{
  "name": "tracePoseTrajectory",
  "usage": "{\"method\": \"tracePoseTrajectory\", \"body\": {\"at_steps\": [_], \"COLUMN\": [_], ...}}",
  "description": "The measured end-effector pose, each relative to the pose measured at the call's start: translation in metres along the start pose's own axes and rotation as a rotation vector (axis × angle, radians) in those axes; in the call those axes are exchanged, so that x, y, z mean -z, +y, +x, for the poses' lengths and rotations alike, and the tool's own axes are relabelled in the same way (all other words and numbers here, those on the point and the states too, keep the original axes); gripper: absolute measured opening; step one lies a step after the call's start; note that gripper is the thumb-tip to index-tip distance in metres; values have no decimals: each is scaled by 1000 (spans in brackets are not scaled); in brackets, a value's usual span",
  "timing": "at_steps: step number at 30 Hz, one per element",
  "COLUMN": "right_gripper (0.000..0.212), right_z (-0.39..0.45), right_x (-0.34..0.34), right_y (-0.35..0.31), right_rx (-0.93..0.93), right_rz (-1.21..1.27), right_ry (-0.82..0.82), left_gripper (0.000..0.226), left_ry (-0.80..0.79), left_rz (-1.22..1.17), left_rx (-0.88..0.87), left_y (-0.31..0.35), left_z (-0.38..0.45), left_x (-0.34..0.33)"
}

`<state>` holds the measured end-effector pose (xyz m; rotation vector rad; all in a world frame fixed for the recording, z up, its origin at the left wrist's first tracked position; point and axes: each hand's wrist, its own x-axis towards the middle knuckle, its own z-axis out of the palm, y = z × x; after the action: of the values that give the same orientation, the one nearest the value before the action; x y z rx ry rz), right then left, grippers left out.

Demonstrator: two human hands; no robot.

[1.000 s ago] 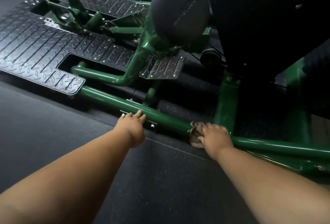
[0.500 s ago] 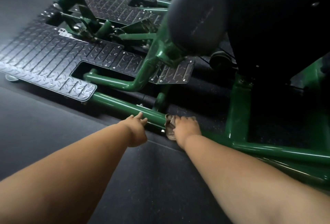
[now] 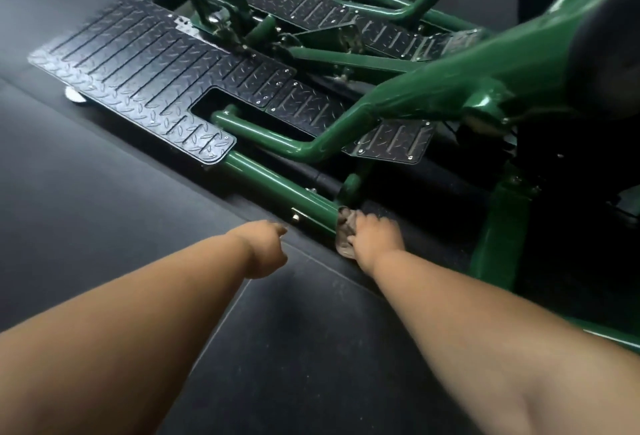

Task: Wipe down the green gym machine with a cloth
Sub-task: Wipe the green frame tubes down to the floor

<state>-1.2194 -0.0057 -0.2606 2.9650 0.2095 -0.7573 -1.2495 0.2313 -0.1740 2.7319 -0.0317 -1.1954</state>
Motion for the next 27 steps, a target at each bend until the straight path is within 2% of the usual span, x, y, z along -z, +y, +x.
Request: {"method": "tracePoseTrajectory", "body": {"at_steps": [5,9,16,24,27], "right_gripper": [73,70,69,69,72], "right_z": [33,25,-4,68,75], "right_x": [12,6,-12,31,33], "right_y": [-56,-37,-4,-103,-115], "right_rx": [43,74,-6,118,135], "right_rz": [-13,-32,-62,3,-1], "right_ry": [27,34,73,33,23], "left_gripper": [66,65,66,66,66], "left_ry": [53,36,55,137,181], "left_rz": [-66,-92,-174,-227,-235], "left_rx": [25,47,8,30,64], "left_y": [-17,-22,-18,-39,-53], "left_z": [1,-2,-5,5,6], "left_x": [-2,-4,-7,-8,-10]}}
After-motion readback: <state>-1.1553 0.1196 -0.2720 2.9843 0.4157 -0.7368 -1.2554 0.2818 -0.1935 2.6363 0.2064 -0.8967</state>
